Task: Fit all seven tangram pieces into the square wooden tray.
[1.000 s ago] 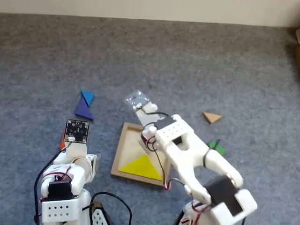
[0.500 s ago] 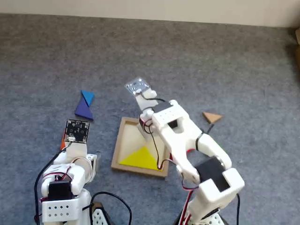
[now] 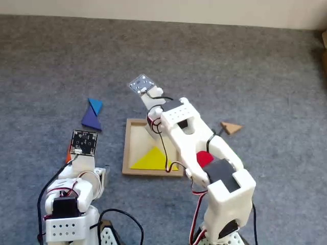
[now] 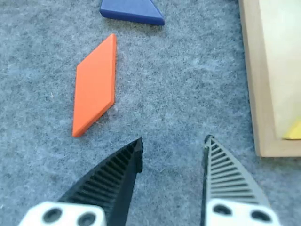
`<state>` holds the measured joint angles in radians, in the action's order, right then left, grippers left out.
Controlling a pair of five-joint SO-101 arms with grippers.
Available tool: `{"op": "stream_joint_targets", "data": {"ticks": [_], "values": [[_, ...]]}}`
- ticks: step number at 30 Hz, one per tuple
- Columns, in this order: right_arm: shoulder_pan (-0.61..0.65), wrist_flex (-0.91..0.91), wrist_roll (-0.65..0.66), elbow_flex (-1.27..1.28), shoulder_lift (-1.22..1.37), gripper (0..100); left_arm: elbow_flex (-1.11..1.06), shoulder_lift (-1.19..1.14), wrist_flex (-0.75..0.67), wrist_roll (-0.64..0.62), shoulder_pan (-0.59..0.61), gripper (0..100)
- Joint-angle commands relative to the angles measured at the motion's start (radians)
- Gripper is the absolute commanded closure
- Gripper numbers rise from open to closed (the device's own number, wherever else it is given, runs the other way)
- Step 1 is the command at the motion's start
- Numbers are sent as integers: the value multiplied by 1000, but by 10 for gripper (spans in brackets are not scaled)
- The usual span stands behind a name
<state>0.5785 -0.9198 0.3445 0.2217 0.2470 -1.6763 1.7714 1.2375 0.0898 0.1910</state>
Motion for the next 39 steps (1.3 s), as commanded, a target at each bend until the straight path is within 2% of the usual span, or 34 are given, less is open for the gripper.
{"op": "stream_joint_targets", "data": {"ticks": [1,6,12,17,20,23,29,39], "values": [[-12,-107,9,-51,-188,904,-21,50,5,-9,5,787],[-38,-240,-135,-50,-377,904,-21,50,5,-9,5,787],[-111,-401,-402,-48,-552,904,-21,50,5,-9,5,787],[-151,-492,-565,-44,-573,900,-21,50,5,-9,5,787],[-177,-479,-643,15,-553,899,-21,50,5,-9,5,787],[-188,-403,-689,102,-526,875,-21,50,5,-9,5,787],[-188,-358,-741,188,-466,693,-21,50,5,-9,5,787],[-202,-294,-740,200,-285,690,-21,50,5,-9,5,787]]}}
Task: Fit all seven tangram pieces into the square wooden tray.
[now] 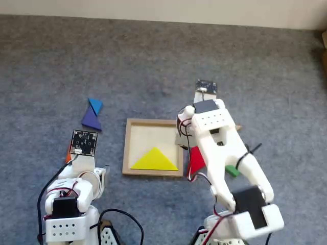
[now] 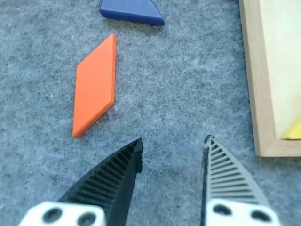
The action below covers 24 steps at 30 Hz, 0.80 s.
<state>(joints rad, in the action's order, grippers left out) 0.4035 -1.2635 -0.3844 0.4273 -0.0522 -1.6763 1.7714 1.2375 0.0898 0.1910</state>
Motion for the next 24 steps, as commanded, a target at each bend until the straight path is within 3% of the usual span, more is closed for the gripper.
{"op": "stream_joint_targets", "data": {"ticks": [1,24], "values": [[-30,62,-11,-5,33,690,-21,50,5,-9,5,787],[-61,77,-11,-15,269,691,-21,50,5,-9,5,787]]}}
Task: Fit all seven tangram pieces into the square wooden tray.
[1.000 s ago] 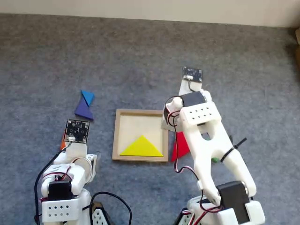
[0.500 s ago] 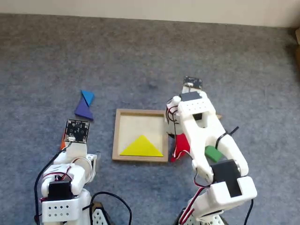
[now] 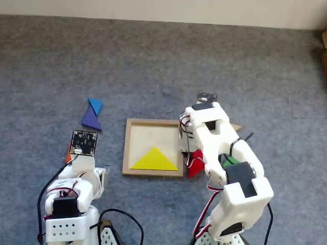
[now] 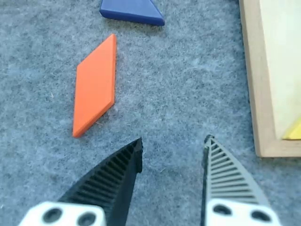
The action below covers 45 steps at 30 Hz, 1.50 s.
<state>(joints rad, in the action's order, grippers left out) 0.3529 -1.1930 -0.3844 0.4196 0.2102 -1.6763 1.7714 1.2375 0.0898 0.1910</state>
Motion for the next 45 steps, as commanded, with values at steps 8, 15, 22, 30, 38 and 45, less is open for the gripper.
{"op": "stream_joint_targets", "data": {"ticks": [8,15,22,30,38,45], "values": [[-10,4,-11,-7,7,692,-21,50,5,-9,5,787],[-12,5,-11,-7,7,786,-21,50,5,-9,5,787],[-33,-2,-9,-7,2,793,-21,50,5,-9,5,787],[-42,-5,-9,7,-189,793,-21,50,5,-9,5,787],[-41,-22,58,45,-302,793,-21,50,5,-9,5,787],[-45,-22,60,45,-306,788,-21,50,5,-9,5,787]]}}
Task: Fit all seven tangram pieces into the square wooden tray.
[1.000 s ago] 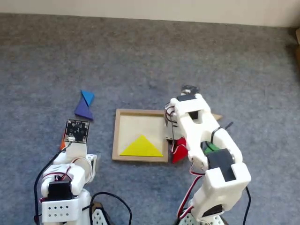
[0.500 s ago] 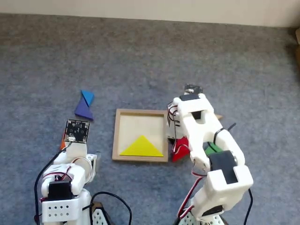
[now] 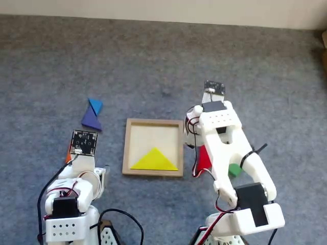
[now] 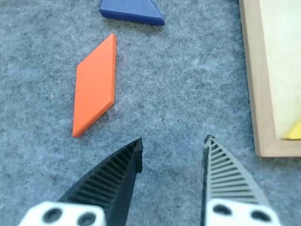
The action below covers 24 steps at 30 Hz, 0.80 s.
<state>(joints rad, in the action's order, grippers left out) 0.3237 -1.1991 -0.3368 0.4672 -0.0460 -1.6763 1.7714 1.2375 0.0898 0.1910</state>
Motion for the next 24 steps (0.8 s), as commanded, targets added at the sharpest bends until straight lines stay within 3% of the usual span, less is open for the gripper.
{"op": "stream_joint_targets", "data": {"ticks": [1,7,17,24], "values": [[-22,-15,14,-2,-48,786,-21,50,5,-9,5,787],[-44,-18,110,7,-48,697,-21,50,5,-9,5,787],[-45,-5,120,62,-47,693,-21,50,5,-9,5,787],[-24,150,120,203,-47,693,-21,50,5,-9,5,787]]}}
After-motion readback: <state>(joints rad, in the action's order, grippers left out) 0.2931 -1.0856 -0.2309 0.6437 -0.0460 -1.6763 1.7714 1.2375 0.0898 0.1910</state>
